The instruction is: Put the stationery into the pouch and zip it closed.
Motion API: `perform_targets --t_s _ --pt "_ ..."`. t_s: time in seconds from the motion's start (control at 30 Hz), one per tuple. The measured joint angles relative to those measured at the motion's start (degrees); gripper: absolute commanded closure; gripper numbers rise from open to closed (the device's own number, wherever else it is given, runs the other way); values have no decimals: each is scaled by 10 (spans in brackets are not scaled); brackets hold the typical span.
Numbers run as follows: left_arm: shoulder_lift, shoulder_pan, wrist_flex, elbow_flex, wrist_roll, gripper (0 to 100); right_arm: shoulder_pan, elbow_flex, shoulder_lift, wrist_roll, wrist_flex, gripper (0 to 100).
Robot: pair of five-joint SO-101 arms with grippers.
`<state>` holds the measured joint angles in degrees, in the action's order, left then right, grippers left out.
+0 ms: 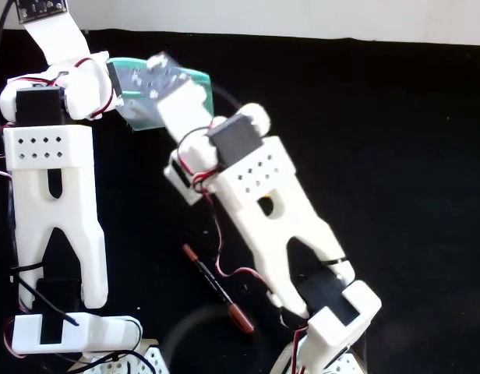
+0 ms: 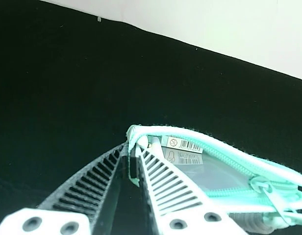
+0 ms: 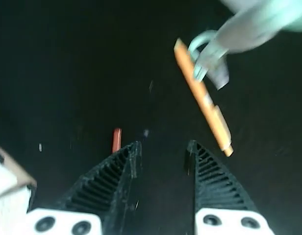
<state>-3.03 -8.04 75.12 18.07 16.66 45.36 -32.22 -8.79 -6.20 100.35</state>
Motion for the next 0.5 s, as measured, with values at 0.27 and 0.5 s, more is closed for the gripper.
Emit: perform_targets --t_s 0.27,0.5 --pt "0 0 0 0 0 993 39 200 0 30 -108 844" --pt "0 0 0 0 0 993 57 312 0 61 -189 844"
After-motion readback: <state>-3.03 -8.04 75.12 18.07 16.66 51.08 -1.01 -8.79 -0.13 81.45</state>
